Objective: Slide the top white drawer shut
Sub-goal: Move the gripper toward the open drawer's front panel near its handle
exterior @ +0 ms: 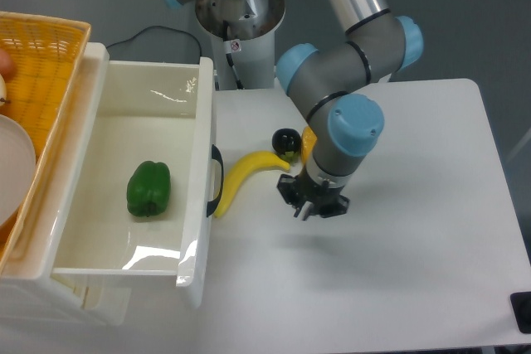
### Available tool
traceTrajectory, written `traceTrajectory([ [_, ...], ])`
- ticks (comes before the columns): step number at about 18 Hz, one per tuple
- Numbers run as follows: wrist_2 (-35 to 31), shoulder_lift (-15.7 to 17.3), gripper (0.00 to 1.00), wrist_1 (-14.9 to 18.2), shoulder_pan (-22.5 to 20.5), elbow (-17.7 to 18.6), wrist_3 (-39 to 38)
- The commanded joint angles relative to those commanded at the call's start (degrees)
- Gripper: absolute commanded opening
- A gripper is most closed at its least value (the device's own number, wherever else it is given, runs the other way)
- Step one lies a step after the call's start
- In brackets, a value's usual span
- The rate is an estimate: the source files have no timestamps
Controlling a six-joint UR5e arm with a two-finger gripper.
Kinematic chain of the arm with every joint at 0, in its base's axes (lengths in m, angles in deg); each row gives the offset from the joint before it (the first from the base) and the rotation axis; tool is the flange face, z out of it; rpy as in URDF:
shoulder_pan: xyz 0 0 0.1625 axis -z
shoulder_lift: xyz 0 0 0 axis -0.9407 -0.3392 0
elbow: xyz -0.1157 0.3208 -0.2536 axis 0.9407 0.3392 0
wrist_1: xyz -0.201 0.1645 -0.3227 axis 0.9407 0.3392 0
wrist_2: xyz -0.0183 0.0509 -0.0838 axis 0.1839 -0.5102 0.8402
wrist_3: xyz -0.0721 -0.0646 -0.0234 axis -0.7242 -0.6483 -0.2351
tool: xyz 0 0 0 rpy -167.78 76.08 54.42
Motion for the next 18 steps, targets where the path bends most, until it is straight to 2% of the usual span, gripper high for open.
traceTrajectory([
  [3,3.9,1.1,0.14,0.0,0.1,0.0,-0.4],
  [10,8.5,3.7,0.14,0.8,0.0,-0.1,-1.2],
  [18,13.2,4.9,0.13,1.4,0.2,0.0,-1.9],
])
